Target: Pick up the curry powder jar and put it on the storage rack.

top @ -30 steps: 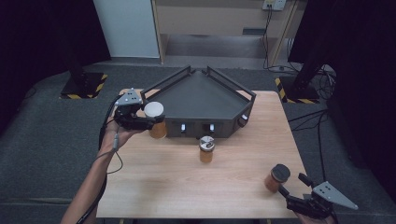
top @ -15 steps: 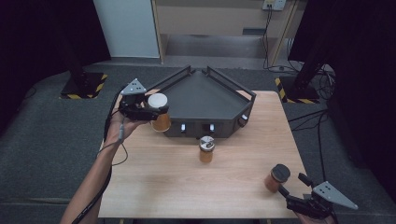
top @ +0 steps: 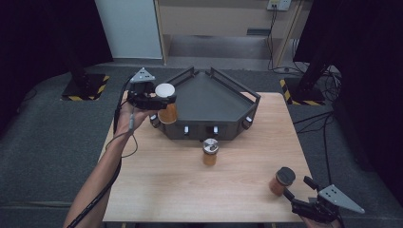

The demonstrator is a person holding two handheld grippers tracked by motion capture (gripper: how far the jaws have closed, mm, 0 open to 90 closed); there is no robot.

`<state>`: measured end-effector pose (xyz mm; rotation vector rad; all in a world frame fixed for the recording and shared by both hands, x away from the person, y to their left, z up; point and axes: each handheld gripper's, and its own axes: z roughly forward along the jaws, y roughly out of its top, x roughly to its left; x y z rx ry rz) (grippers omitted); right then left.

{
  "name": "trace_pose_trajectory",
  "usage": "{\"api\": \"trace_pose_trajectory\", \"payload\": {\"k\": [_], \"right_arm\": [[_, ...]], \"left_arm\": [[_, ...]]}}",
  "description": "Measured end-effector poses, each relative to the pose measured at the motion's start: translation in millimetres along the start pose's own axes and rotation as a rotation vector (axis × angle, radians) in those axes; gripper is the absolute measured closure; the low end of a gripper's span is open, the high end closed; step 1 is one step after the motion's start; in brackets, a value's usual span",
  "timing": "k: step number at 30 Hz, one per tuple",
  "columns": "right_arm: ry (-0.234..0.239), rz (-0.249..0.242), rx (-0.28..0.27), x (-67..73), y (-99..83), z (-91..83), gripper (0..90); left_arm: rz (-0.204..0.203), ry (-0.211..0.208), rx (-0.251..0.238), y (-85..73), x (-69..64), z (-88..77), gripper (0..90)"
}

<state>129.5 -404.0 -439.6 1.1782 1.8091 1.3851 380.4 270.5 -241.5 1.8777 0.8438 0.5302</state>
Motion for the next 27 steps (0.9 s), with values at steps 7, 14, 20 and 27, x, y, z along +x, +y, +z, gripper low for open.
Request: {"api": "trace_pose_trajectory", "payload": {"k": [7, 14, 20, 27], "right_arm": [[0.001, 0.001, -0.001, -0.4, -0.3, -0.1, 9.0], [0.002, 0.002, -0.001, -0.6, -0.3, -0.1, 9.0], [0.001, 0.002, -0.002, -0.9, -0.4, -0.1, 9.0], [0.002, 0.003, -0.002, -1.0, -0.6, -0.2, 8.9]], "left_arm": [[-0.009, 0.044, -0.001, 9.2, -3.1, 12.1, 32.5], [-0.036, 0.086, 0.000, 12.0, -2.5, 27.0, 32.4], [-0.061, 0.130, 0.001, 15.6, -3.1, 38.7, 32.5], [-0.084, 0.167, 0.015, 16.1, -3.9, 51.4, 32.5]]}}
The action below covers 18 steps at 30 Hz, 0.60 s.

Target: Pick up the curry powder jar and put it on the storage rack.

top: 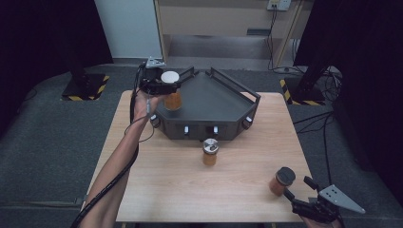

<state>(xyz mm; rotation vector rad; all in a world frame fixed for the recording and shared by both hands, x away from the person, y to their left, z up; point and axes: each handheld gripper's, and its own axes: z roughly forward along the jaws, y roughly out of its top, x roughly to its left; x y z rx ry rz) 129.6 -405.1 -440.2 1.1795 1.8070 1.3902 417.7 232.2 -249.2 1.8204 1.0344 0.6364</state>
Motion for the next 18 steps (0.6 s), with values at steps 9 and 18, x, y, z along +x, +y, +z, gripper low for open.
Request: {"api": "trace_pose_trajectory", "payload": {"k": [9, 18], "right_arm": [[0.003, 0.003, 0.002, -0.3, 0.3, -0.2, 9.0], [0.002, 0.006, 0.001, 0.0, 0.1, 0.0, 8.9]], "left_arm": [[-0.031, 0.026, 0.014, -5.2, 4.5, 10.9, 32.5], [-0.054, 0.037, 0.018, -11.1, 8.7, 16.2, 32.5]]}}
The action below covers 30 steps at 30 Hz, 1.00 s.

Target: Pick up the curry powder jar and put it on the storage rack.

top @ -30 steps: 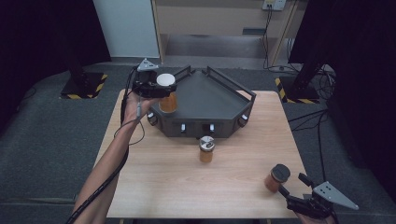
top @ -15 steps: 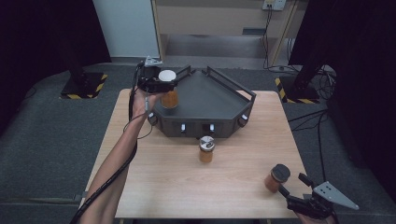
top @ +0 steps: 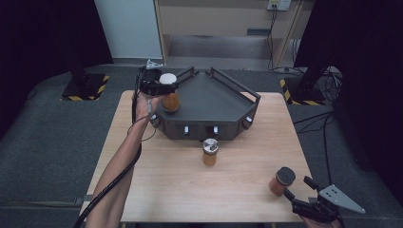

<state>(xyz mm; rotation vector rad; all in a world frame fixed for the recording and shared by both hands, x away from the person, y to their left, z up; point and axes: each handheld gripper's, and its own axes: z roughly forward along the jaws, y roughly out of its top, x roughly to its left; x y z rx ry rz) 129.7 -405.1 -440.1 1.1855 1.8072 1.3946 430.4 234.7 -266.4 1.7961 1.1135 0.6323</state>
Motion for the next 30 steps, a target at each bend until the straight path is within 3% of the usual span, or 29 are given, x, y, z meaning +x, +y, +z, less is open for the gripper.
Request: {"api": "trace_pose_trajectory", "payload": {"k": [30], "right_arm": [[0.003, -0.003, -0.003, -0.3, -0.3, -0.1, 9.0]], "left_arm": [[0.007, 0.009, -0.005, -7.1, -3.3, 8.5, 32.3]]}}
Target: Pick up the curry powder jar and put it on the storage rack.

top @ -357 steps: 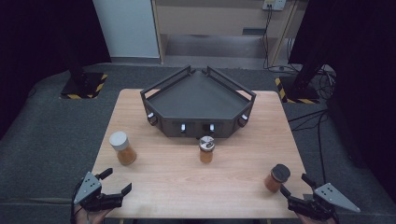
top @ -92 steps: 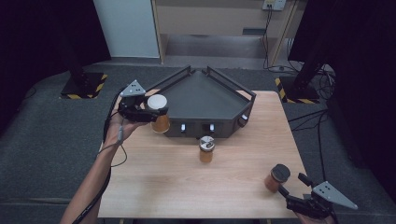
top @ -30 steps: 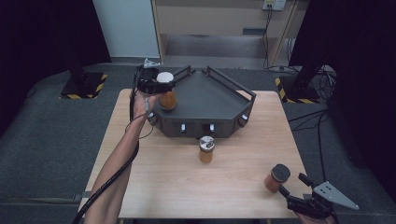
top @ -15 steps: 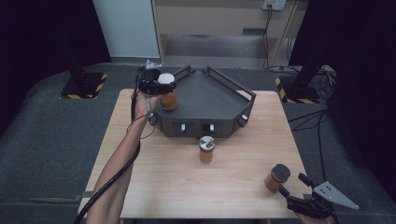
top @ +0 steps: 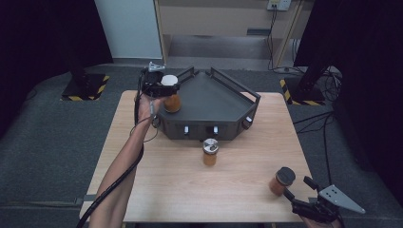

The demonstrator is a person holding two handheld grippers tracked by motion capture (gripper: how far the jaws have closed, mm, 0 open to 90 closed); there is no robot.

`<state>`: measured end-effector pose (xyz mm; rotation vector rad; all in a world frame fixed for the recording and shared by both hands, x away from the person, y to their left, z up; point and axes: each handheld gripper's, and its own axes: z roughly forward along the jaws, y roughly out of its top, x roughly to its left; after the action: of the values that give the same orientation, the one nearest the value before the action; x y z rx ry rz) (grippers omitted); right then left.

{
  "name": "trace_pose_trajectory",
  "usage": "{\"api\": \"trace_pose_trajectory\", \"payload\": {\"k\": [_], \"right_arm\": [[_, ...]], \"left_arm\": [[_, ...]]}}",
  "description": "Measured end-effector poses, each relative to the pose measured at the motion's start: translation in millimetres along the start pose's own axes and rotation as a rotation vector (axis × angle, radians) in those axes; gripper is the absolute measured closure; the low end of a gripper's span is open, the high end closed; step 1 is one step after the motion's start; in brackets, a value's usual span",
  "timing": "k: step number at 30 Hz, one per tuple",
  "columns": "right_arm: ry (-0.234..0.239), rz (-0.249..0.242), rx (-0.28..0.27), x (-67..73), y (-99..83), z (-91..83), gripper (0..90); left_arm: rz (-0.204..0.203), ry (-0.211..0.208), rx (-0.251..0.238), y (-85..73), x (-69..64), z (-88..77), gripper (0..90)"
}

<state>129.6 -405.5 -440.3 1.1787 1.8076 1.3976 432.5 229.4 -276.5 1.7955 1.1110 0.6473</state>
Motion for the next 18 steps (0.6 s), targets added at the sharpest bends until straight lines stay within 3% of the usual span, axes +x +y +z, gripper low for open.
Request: {"api": "trace_pose_trajectory", "payload": {"k": [5, 8, 12, 18], "right_arm": [[0.001, 0.000, 0.001, 0.1, 0.2, -0.1, 9.0], [0.000, -0.001, 0.001, 0.1, 0.2, -0.1, 9.0], [0.000, -0.001, 0.003, 0.5, 0.6, -0.2, 9.0], [0.000, -0.005, 0.003, 0.6, 0.7, 0.1, 9.0]], "left_arm": [[-0.006, -0.007, -0.008, -1.4, 1.9, -0.3, 31.8], [-0.016, -0.008, -0.013, 1.1, 3.5, -2.5, 25.2], [-0.031, -0.005, -0.057, 1.4, 4.8, -9.8, 15.9], [-0.018, -0.014, -0.095, 0.8, 7.8, -20.0, 9.0]]}}
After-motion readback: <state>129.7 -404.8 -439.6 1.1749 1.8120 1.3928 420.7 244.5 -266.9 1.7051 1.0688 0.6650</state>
